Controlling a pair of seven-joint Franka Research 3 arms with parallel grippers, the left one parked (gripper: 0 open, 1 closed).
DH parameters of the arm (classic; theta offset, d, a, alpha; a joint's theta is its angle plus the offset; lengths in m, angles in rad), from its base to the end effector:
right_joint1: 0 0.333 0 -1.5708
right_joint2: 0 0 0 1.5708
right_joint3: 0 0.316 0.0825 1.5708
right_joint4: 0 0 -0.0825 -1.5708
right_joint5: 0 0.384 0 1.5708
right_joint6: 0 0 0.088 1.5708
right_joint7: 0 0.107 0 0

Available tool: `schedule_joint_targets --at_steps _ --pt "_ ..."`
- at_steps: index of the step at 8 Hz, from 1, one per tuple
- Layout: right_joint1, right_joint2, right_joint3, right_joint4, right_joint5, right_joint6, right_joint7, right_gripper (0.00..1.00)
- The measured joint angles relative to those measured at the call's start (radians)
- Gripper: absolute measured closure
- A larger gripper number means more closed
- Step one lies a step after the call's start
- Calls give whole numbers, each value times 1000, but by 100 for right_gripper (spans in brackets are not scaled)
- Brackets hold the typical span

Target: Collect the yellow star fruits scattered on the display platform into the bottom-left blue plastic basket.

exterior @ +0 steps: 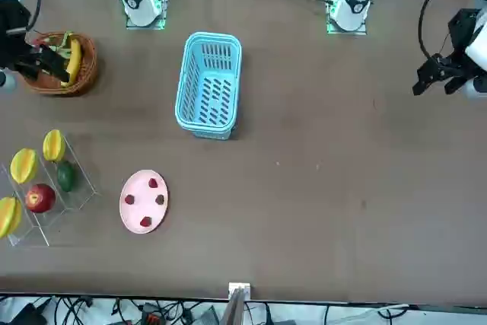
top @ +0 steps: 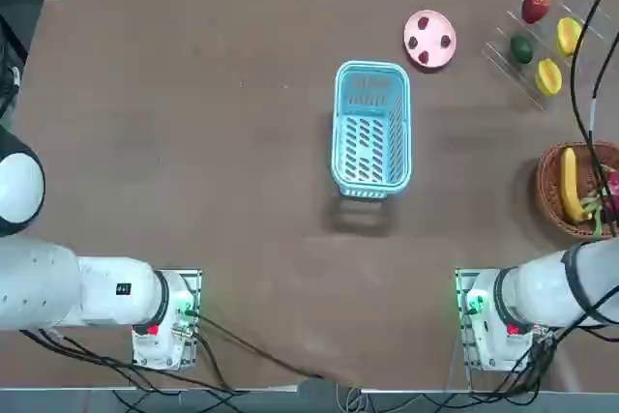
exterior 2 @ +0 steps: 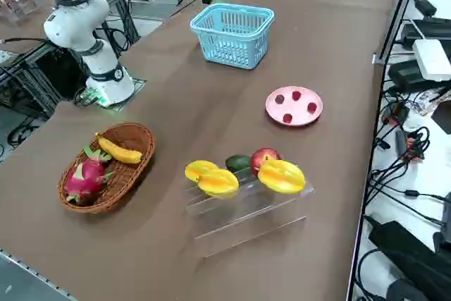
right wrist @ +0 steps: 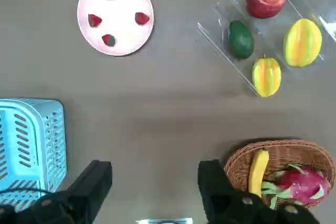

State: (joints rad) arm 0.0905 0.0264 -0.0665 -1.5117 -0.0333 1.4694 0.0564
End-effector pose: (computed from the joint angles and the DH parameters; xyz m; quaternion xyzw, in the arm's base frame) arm 0.5523 0.0099 0.6290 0.9991 -0.0173 -0.0336 0.0188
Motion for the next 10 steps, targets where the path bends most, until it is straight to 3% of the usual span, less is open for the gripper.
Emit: schedule_joint_targets --at_steps 4,7,10 --pt "3 15 2 -1 -1 -16 4 0" --pt "-7 78 -2 -13 -13 -33 14 0" --pt "-124 171 -18 -10 -31 130 -57 0"
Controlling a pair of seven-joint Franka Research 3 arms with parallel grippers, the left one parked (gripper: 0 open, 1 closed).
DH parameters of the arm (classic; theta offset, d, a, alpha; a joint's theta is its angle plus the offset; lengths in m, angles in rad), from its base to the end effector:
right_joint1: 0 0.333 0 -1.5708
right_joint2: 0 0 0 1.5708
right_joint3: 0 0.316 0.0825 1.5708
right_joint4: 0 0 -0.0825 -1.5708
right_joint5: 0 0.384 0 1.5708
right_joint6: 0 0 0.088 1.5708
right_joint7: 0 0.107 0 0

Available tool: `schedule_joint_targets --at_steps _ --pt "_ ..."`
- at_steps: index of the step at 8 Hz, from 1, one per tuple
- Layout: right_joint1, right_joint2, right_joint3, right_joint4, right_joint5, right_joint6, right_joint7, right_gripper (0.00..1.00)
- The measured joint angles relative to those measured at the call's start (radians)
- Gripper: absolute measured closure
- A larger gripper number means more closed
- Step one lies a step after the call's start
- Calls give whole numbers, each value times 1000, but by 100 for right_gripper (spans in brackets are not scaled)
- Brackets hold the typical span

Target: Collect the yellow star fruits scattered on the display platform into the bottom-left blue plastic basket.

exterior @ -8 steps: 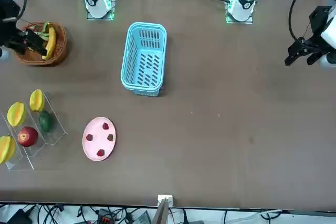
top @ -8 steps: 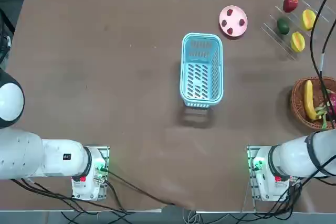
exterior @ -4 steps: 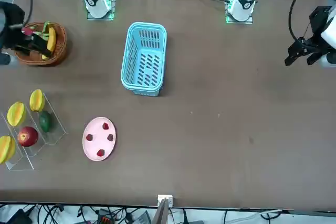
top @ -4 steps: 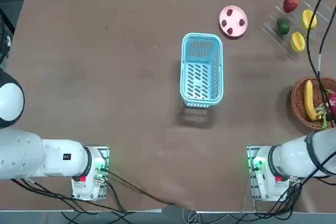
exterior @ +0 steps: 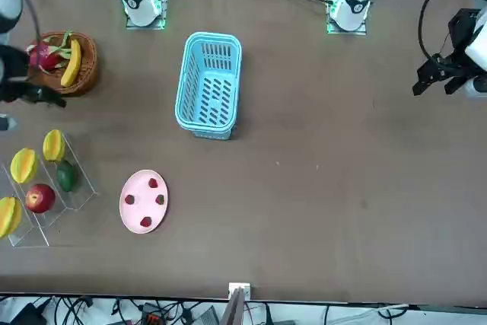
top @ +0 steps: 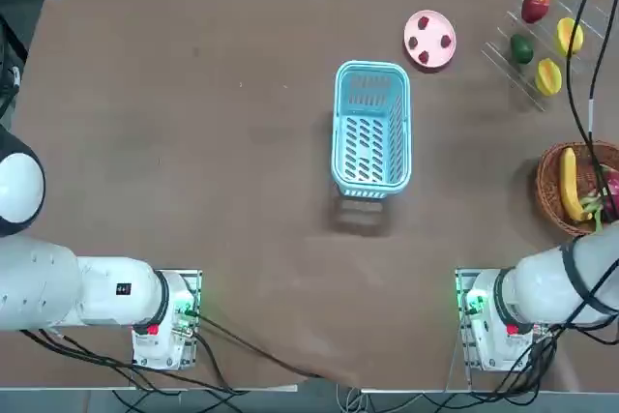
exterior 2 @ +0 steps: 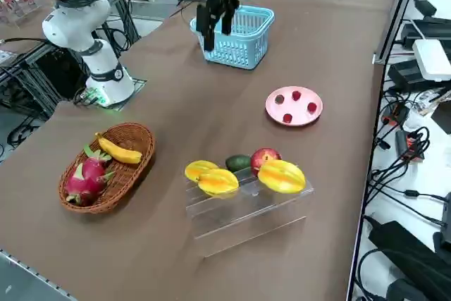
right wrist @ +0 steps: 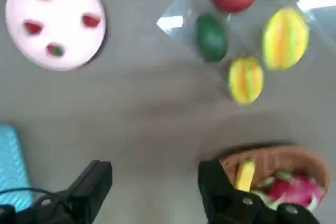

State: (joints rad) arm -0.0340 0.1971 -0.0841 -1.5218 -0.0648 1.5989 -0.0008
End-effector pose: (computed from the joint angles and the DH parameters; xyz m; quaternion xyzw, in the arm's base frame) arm 0.6047 -0.0742 0.5356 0.9959 -0.0553 -0.0619 0.0369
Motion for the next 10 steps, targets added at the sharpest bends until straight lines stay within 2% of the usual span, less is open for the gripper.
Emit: schedule_joint_targets --at_steps 2,3,7,10 --pt "-55 78 0 31 -19 144 -88 0" --pt "-89 131 -1 80 -20 183 -137 0" --pt "-173 365 -1 373 -20 228 -221 0" --pt "-255 452 0 428 -20 329 -261 0"
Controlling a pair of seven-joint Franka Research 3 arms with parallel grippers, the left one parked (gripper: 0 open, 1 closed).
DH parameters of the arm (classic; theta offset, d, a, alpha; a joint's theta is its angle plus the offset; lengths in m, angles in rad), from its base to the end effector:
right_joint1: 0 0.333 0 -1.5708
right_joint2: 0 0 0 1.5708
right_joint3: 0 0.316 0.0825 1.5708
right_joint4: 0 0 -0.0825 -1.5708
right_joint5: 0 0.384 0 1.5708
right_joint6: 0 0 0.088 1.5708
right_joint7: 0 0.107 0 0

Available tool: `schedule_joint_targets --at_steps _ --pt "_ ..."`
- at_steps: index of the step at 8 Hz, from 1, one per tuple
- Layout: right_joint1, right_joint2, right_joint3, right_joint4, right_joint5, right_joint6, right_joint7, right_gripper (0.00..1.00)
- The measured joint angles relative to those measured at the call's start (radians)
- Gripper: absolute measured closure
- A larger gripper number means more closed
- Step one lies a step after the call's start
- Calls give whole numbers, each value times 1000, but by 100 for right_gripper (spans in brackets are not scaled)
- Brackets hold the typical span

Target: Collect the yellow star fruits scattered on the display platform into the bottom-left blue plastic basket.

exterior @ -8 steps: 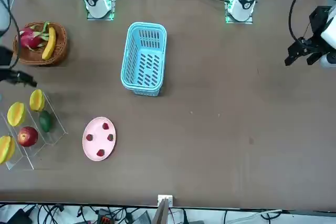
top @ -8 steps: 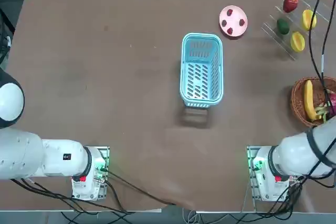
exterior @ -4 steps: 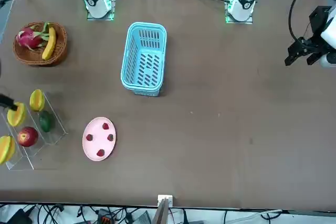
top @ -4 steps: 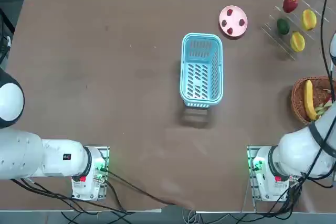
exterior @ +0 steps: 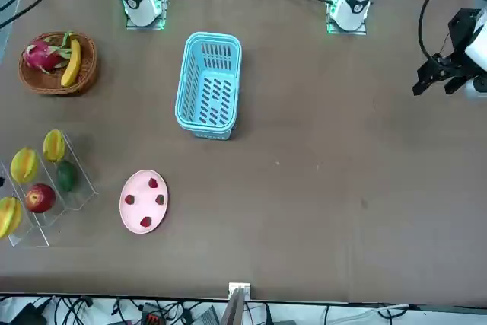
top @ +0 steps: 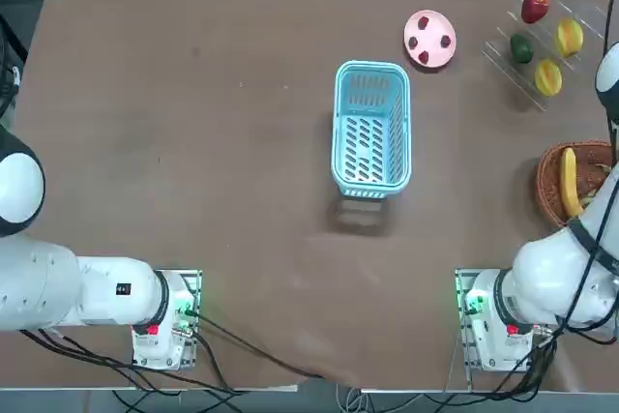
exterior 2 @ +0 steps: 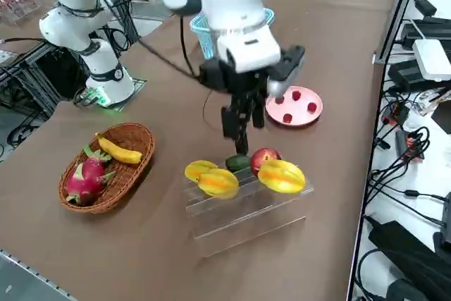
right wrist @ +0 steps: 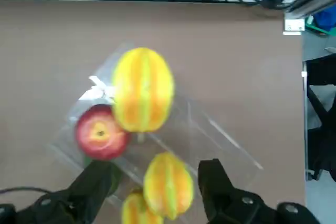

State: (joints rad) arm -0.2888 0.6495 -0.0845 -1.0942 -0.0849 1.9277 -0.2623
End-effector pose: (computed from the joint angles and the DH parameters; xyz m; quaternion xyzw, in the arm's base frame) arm 0.7081 -0.2626 0.4626 0.9930 -0.0332 0.0678 0.0913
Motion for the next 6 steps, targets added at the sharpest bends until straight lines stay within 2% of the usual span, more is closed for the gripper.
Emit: schedule_joint_targets --at_steps 3,6 --pt "-46 44 12 7 5 61 -24 0" --pt "-50 81 60 24 27 95 -24 0"
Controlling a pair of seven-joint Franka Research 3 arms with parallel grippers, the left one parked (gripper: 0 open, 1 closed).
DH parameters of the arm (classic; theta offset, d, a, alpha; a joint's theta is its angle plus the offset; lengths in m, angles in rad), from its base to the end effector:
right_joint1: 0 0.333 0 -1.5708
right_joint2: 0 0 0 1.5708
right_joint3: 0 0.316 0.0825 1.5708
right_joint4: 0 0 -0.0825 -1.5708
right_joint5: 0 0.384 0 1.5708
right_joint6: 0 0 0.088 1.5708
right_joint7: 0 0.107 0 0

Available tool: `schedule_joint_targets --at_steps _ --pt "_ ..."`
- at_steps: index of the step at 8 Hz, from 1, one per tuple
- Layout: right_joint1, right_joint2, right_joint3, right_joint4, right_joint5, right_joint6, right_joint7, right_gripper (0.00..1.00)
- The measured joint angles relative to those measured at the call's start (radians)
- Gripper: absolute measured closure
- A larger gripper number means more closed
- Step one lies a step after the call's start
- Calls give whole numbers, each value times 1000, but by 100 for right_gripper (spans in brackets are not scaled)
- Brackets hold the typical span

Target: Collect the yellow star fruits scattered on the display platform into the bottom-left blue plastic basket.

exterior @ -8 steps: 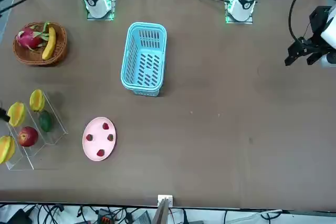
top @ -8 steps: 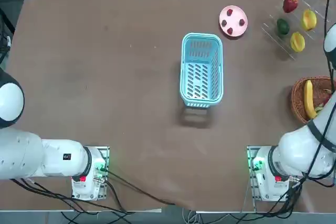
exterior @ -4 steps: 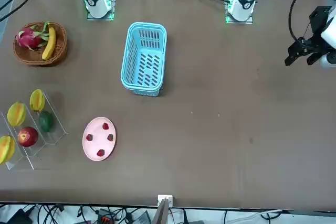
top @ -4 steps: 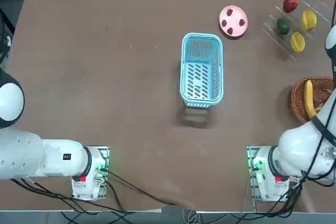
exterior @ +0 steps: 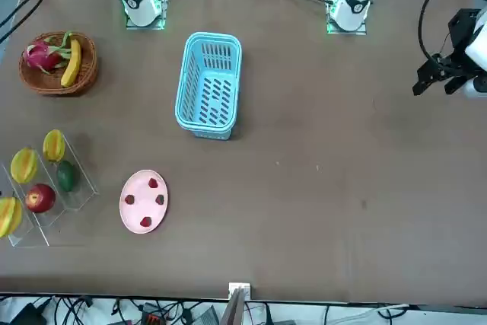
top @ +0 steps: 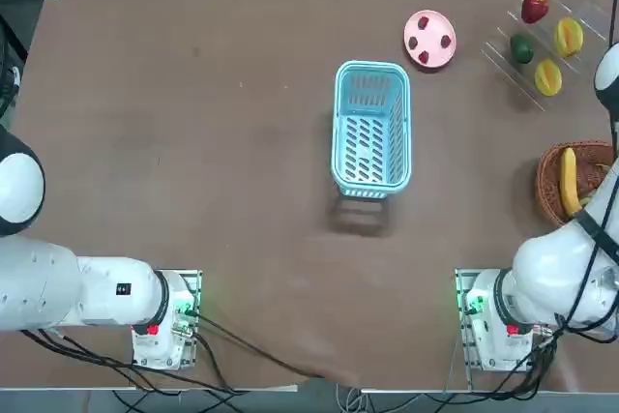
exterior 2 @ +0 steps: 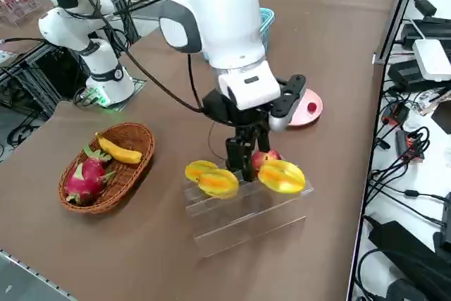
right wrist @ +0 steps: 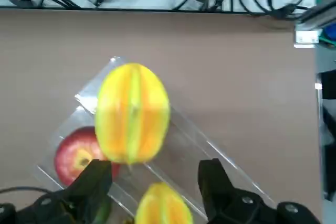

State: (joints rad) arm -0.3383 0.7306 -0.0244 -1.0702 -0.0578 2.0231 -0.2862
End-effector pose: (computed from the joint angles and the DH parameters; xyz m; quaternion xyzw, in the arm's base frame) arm 0.7251 -0.2720 0.4214 0.9929 -0.0243 0.0940 0.0685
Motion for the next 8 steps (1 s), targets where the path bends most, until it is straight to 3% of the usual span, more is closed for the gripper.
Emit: schedule_joint_targets --at_steps 2,8 --pt "-17 34 22 29 31 9 0 0" --pt "-24 74 42 50 49 47 0 2"
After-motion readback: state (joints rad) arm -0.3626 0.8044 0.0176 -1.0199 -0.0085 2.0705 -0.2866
